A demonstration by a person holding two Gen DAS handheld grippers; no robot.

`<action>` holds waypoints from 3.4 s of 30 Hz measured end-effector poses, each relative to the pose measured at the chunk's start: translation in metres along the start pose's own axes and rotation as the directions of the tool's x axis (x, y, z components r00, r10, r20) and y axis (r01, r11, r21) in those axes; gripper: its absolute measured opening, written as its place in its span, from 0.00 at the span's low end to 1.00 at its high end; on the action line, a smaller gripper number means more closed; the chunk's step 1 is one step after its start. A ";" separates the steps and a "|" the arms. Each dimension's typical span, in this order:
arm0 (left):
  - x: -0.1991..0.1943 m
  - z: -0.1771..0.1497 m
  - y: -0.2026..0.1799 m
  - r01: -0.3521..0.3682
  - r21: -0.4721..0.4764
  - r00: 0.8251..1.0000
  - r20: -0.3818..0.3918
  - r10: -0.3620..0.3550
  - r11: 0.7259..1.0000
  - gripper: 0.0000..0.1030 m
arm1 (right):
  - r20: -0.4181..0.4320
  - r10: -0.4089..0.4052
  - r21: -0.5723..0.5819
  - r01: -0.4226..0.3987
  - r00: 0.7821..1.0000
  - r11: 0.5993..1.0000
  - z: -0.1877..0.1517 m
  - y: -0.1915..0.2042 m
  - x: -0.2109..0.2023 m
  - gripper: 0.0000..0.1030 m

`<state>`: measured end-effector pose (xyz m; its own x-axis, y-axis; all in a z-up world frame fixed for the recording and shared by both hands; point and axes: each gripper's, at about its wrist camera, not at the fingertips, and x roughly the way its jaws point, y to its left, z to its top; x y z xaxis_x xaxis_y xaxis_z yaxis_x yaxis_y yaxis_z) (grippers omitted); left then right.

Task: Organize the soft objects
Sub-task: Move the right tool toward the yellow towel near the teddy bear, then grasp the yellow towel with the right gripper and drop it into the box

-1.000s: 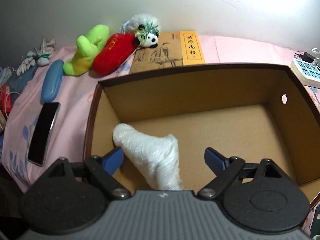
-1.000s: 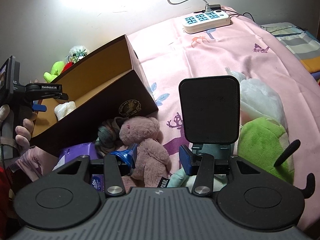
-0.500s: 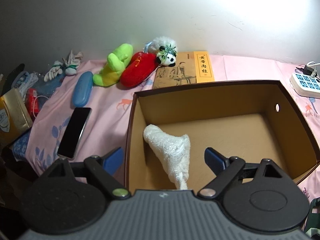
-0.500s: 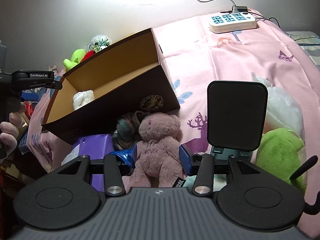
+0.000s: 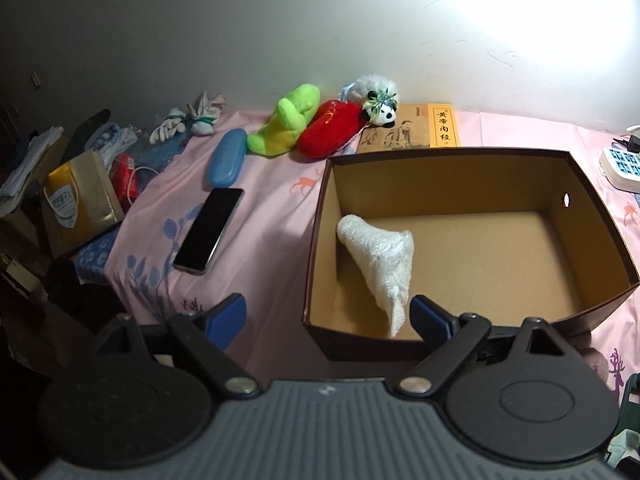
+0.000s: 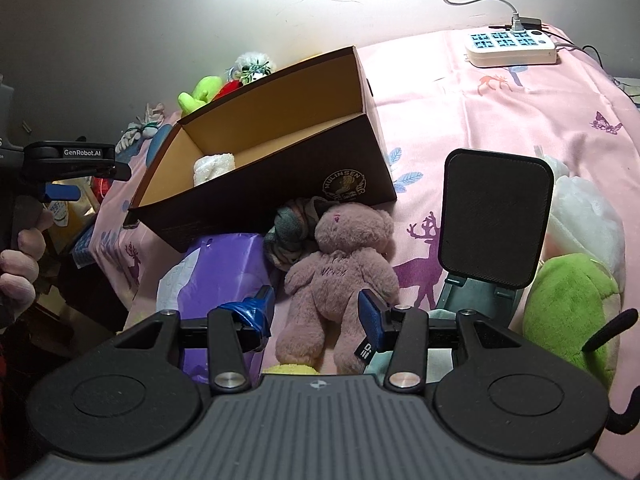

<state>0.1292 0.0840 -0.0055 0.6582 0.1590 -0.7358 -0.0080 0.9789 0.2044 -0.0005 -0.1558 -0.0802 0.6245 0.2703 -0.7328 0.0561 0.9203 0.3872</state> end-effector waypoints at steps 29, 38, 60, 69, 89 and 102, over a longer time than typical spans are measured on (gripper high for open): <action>-0.069 -0.145 0.006 0.099 -0.176 0.991 -0.070 -0.112 0.979 0.91 | -0.167 0.145 -0.100 -0.163 0.975 0.982 -0.043 -0.014 0.002 0.32; -0.076 -0.192 0.007 0.190 -0.232 0.971 -0.102 -0.218 0.954 0.92 | -0.263 0.135 -0.071 -0.158 0.955 0.985 -0.054 -0.011 0.039 0.33; -0.054 -0.145 0.011 0.330 -0.148 0.940 -0.036 -0.338 0.932 0.92 | -0.181 0.339 0.170 -0.310 0.923 0.935 -0.025 -0.055 -0.002 0.00; -0.032 -0.128 0.023 0.410 -0.151 0.910 0.000 -0.414 0.900 0.92 | 0.018 0.385 0.098 -0.385 0.923 0.918 0.075 -0.019 -0.028 0.00; 0.002 -0.154 0.099 0.340 -0.230 0.936 -0.012 -0.352 0.912 0.92 | -0.140 0.020 -0.247 -0.055 0.990 0.968 0.195 0.107 0.226 0.00; 0.016 -0.140 0.105 0.379 -0.210 0.921 -0.007 -0.389 0.901 0.92 | -0.167 0.003 -0.137 -0.026 0.986 0.990 0.194 0.088 0.216 0.06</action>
<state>0.0335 0.2072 -0.0867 0.6043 -0.2339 -0.7616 0.0845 0.9694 -0.2307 0.2909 -0.0712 -0.0957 0.4860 0.3167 -0.8146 -0.0679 0.9429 0.3261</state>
